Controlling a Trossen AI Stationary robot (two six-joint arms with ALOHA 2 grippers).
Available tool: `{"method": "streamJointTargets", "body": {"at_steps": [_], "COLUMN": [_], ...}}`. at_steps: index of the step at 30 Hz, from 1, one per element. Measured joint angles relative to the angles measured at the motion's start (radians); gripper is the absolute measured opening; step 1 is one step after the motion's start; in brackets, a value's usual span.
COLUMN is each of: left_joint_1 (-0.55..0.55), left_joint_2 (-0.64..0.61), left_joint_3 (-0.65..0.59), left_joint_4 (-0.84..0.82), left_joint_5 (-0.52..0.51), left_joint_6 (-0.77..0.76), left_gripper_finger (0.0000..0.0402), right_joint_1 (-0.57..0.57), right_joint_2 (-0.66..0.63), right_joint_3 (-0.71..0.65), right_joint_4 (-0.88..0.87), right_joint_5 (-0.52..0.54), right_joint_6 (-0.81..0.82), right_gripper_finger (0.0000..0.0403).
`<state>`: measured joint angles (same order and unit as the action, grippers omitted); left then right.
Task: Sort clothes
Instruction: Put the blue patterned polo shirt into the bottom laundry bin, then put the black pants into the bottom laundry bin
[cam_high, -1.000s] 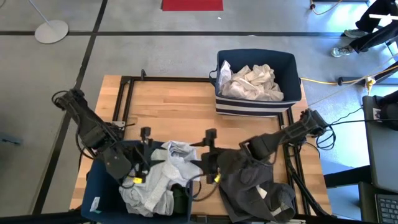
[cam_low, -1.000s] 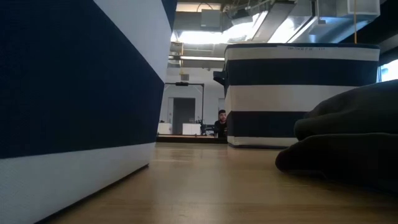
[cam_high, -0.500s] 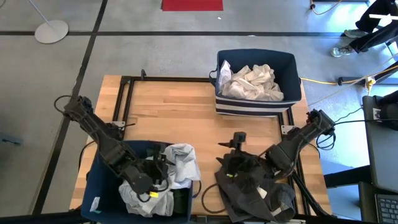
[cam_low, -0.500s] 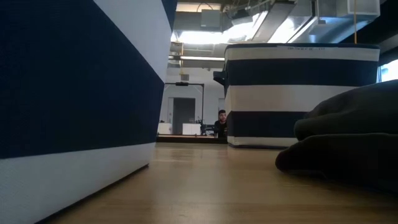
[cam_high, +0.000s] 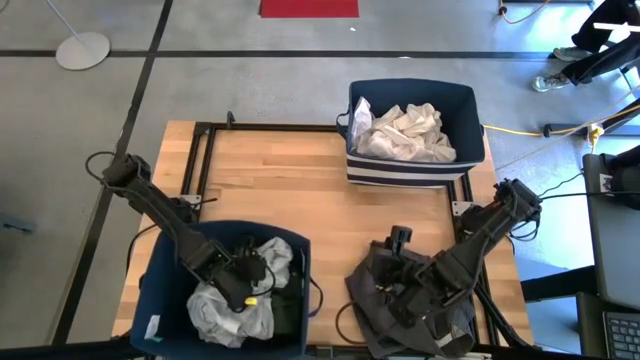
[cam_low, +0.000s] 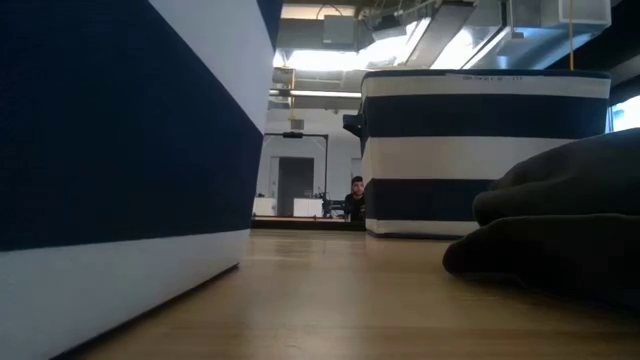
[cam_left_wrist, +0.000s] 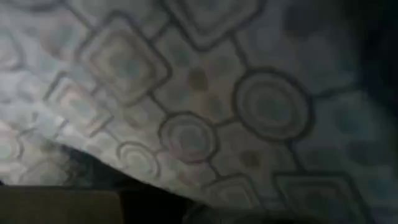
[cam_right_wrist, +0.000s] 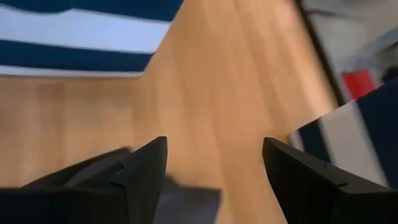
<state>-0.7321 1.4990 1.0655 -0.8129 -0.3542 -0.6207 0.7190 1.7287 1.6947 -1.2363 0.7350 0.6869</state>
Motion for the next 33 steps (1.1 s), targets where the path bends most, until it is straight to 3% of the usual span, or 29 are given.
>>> {"method": "streamJointTargets", "body": {"at_steps": [5,11,22,28,33], "left_joint_1": [0.000,-0.016,-0.112,-0.166,-0.190], "left_joint_2": [-0.007,-0.071,-0.254,-0.266,-0.265], "left_joint_3": [-0.011,0.130,0.196,0.196,0.186], "left_joint_4": [-0.020,-0.101,-0.096,-0.094,-0.092], "left_joint_5": [0.062,0.102,-0.155,-0.168,-0.170], "left_joint_6": [-0.042,-0.028,0.051,0.047,0.046], "left_gripper_finger": [0.0172,0.0172,0.0172,0.0172,0.0172], "right_joint_1": [0.023,0.021,0.081,0.142,0.147], "right_joint_2": [0.001,0.002,0.021,0.104,0.199], "right_joint_3": [-0.023,-0.021,-0.021,-0.021,-0.021], "right_joint_4": [0.005,0.009,0.013,0.017,0.093], "right_joint_5": [-0.065,-0.204,-0.354,-0.363,-0.364], "right_joint_6": [0.073,0.207,0.591,0.722,0.726], "right_gripper_finger": [0.0263,0.0263,0.0263,0.0263,0.0263]}}
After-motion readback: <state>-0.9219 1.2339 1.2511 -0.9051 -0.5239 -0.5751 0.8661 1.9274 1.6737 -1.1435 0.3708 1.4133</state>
